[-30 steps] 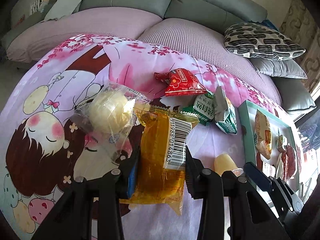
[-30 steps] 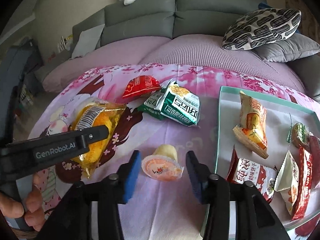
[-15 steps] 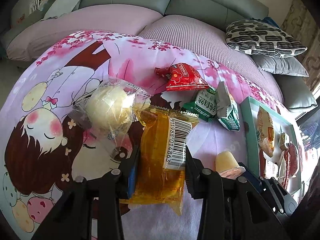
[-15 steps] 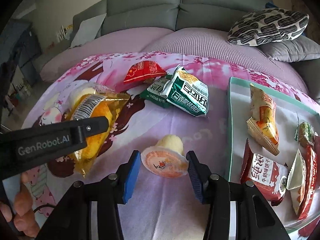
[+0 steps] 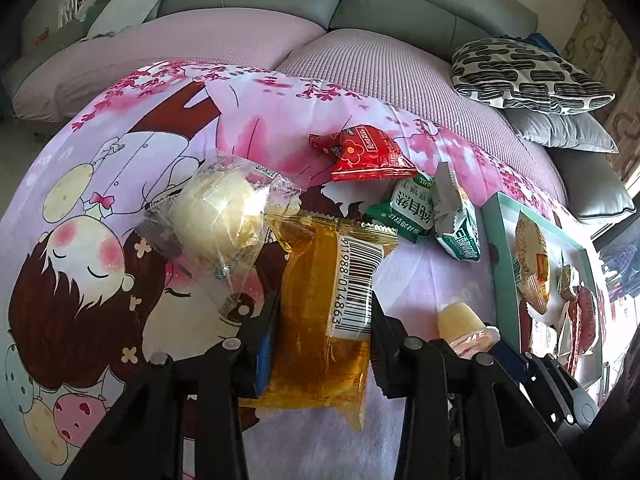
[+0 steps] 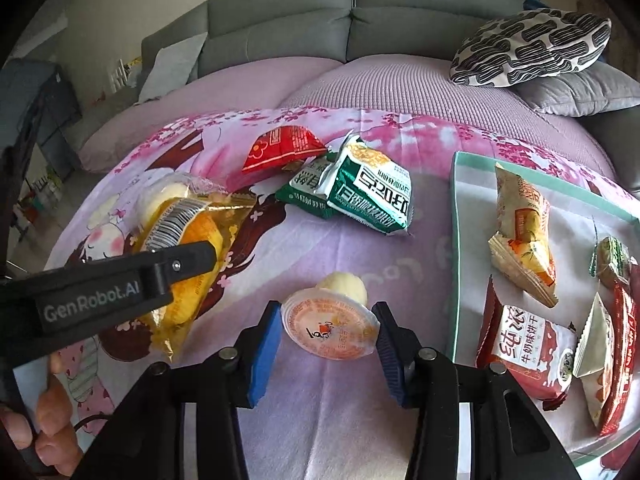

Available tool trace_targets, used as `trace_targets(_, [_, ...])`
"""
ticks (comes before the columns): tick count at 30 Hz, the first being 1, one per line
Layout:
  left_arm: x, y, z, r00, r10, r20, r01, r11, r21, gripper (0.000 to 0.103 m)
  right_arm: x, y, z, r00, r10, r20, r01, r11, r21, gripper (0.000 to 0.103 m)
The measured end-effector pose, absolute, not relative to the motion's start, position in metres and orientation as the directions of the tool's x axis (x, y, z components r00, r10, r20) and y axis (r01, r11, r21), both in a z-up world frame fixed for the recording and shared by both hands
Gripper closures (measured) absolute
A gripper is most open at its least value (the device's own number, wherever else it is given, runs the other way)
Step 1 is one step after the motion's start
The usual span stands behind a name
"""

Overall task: Organize snacks
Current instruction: 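Lift the pudding cup with the right gripper while the left grasps the yellow bun packet, then carry the pudding and the yellow bun packet into the tray with both grippers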

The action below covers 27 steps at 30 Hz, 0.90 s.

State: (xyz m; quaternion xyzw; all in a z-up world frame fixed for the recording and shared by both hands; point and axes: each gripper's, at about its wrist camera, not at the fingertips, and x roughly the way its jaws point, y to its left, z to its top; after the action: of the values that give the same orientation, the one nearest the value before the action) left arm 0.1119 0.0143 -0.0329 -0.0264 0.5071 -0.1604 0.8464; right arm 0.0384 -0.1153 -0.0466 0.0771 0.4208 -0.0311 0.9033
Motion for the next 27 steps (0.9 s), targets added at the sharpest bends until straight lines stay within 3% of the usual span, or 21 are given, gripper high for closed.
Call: trace_targets(27, [0.101,0.009,0.003,0.523,-0.299,-0.798,0.250,0.949,-0.191,0.062,0.020,-0.126,-0.008,0.734,0.025,-0.678,0.114,0.980,0.160,0.055])
